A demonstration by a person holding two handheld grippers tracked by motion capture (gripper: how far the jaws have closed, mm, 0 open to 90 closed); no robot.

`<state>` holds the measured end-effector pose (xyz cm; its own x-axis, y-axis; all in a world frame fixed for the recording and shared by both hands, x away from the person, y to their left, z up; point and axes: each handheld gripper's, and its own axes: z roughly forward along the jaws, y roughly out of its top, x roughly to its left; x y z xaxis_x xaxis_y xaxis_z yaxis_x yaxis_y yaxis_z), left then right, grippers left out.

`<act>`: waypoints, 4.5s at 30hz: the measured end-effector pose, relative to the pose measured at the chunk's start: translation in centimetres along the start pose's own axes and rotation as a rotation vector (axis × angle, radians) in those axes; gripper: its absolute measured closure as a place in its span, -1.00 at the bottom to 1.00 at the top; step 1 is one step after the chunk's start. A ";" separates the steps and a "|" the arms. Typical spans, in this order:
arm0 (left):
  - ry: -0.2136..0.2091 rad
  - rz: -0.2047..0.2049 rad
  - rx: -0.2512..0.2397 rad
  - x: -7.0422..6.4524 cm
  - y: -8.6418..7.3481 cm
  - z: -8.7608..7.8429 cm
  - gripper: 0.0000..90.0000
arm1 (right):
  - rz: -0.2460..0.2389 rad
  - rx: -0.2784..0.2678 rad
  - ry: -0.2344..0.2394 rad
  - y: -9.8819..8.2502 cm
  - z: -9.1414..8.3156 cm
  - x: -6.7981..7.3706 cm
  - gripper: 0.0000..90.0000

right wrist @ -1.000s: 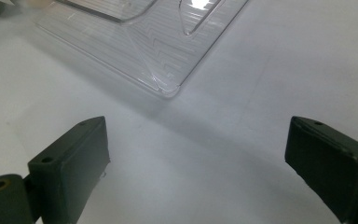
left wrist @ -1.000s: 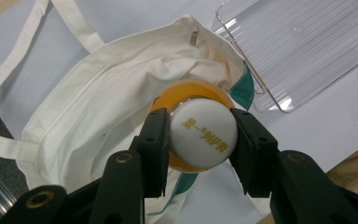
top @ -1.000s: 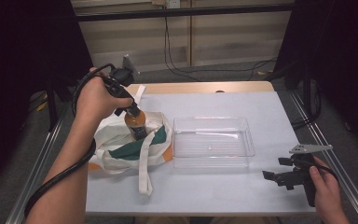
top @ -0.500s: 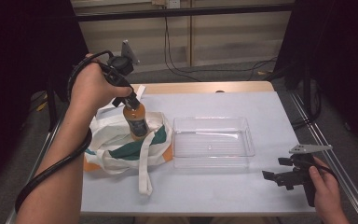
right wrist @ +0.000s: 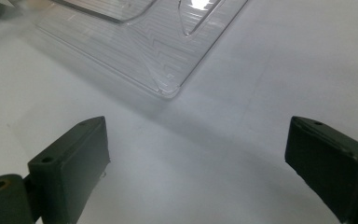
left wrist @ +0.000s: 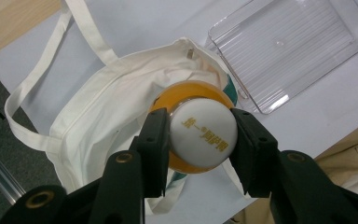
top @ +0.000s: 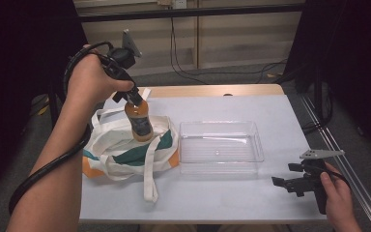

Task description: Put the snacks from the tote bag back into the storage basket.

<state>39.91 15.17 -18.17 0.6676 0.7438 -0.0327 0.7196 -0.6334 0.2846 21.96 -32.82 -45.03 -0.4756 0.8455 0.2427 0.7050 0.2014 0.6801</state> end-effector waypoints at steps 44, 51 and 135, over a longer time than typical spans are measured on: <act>-0.069 0.073 0.012 -4.5 2.5 -1.7 0.32 | 0.012 -0.013 -0.004 0.0 -0.4 -0.2 -0.86; -0.062 0.083 0.025 -5.4 3.0 -1.5 0.32 | 0.006 -0.008 -0.007 0.0 -0.3 -0.1 -0.86; -0.154 0.191 0.092 -10.0 4.4 5.4 0.32 | 0.026 -0.030 -0.004 0.1 -0.6 -0.3 -0.86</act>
<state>37.48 3.80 -21.79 0.8093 0.5718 -0.1343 0.5872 -0.7814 0.2112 21.87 -33.38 -44.66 -0.4548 0.8525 0.2579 0.7010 0.1640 0.6940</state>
